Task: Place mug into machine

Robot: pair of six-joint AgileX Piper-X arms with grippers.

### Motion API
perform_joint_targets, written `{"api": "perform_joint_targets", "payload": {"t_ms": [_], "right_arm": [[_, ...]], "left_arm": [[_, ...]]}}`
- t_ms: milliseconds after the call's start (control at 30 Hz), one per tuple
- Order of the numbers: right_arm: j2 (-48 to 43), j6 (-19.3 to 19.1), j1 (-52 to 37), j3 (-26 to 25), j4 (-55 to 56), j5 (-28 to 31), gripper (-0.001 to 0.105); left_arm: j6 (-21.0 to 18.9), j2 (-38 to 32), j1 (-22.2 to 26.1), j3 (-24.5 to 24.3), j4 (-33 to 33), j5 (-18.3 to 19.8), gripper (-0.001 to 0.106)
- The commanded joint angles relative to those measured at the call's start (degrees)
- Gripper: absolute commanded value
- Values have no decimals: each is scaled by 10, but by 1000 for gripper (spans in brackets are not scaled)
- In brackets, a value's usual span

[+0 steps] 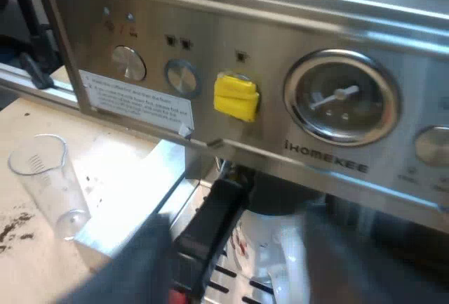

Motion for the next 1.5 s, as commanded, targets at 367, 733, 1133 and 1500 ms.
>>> {"api": "perform_joint_targets", "payload": {"t_ms": [367, 733, 1133, 1500], "right_arm": [[-132, -51, -58, -6, 135, -59, 71], [-210, -44, -344, -6, 278, -208, 71], [-276, -115, -628, -6, 327, -300, 71], [-430, -140, -647, -6, 399, -301, 71]], "left_arm": [[-77, 86, -1, -99, -15, -35, 81], [-74, 226, 102, -205, -10, -61, 81], [-40, 192, 168, -208, 29, -83, 81], [-20, 41, 168, -208, 126, -120, 81]]}}
